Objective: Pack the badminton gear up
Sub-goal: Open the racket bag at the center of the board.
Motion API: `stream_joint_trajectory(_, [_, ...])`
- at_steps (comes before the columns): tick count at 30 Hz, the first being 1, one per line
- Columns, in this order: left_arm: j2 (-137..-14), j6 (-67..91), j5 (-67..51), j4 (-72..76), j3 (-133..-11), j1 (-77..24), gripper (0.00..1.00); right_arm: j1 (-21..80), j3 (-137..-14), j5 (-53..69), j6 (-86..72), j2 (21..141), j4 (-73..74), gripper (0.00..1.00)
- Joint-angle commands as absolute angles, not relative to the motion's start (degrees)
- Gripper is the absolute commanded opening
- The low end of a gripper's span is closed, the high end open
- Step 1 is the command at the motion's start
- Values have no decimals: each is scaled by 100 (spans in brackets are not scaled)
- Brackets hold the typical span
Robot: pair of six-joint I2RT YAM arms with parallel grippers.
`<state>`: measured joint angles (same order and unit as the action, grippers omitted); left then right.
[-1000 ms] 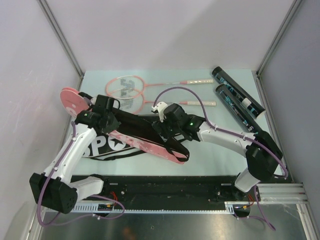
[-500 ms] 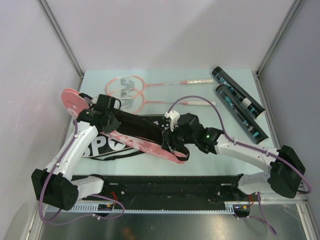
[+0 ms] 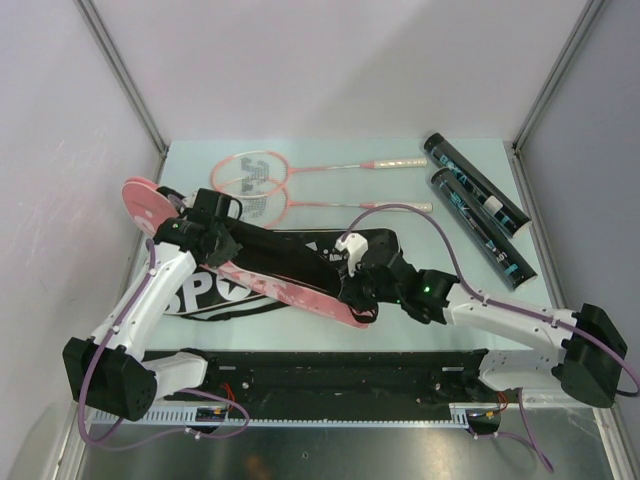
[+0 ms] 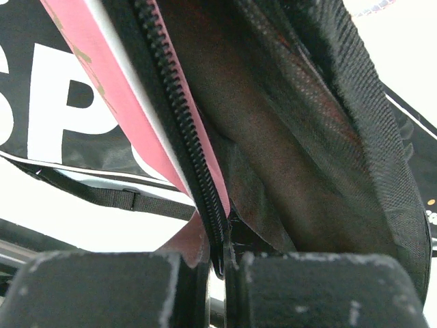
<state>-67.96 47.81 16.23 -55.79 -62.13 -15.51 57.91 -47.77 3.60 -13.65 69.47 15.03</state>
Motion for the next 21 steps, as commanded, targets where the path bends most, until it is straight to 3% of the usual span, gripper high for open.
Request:
stream_joint_trajectory(1, [-6794, 4676, 2004, -5590, -6214, -1529, 0, 5766, -4825, -158, -1371, 6724, 1468, 0])
stream_joint_trajectory(8, [-6768, 4299, 2276, -5590, -6152, -1521, 0, 5171, -4834, -746, -1870, 6513, 1581, 0])
stream_joint_trajectory(18, [-6513, 3692, 2127, -5493, -6012, -1521, 0, 4212, -4658, -71, -2100, 7574, 975, 0])
stream_joint_trajectory(19, [-6478, 3691, 2127, -5484, -6012, -1521, 0, 4132, -4658, 121, -2083, 7646, 967, 2])
stream_joint_trajectory(21, [-6425, 3744, 2109, -5484, -5994, -1486, 0, 3991, -4667, 456, -1969, 7734, 835, 15])
